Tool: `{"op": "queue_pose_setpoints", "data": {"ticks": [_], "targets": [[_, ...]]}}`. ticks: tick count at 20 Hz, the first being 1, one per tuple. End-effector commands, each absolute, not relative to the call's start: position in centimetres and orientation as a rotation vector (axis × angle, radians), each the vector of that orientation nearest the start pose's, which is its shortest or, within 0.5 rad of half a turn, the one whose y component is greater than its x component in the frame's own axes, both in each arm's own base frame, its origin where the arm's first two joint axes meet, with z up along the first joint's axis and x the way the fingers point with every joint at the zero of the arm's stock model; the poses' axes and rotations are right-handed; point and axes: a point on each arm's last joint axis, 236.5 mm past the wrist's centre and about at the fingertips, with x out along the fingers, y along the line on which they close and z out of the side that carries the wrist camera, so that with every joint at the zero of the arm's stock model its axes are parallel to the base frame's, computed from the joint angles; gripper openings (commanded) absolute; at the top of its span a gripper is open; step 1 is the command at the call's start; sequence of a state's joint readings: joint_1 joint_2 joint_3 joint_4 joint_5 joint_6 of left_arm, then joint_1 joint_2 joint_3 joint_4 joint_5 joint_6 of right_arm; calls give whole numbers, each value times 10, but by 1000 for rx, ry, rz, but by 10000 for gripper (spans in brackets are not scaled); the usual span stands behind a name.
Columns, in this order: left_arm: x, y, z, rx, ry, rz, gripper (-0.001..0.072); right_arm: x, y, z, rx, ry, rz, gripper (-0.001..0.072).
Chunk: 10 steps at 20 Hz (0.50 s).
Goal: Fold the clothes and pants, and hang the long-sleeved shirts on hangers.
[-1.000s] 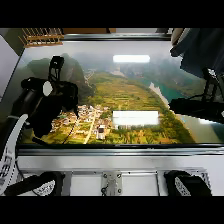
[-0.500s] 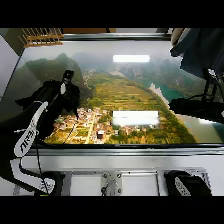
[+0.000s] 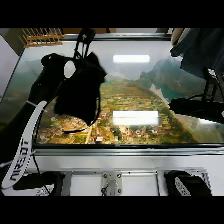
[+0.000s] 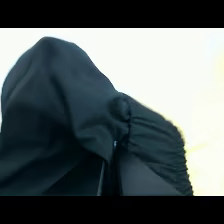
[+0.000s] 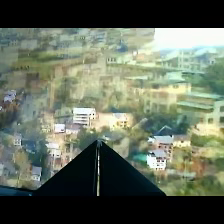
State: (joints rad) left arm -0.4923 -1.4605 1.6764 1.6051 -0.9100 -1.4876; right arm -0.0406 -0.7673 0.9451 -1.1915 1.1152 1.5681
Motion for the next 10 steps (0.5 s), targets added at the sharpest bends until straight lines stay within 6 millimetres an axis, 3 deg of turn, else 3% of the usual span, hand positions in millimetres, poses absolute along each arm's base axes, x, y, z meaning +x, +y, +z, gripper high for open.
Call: {"op": "queue_pose_setpoints", "data": {"ticks": [1,2,4,9,10], "targets": [[415,-316,251,342,471,-677,8,316,67,123,335,920,205,23],[402,-324,252,349,477,-705,8,315,71,123,351,926,216,22],[382,-340,233,362,549,-748,8,306,78,120,355,965,247,22],[340,-374,121,355,828,-777,11,323,39,132,301,858,138,19],[330,-385,102,341,866,-792,270,326,32,135,308,834,118,20]]}}
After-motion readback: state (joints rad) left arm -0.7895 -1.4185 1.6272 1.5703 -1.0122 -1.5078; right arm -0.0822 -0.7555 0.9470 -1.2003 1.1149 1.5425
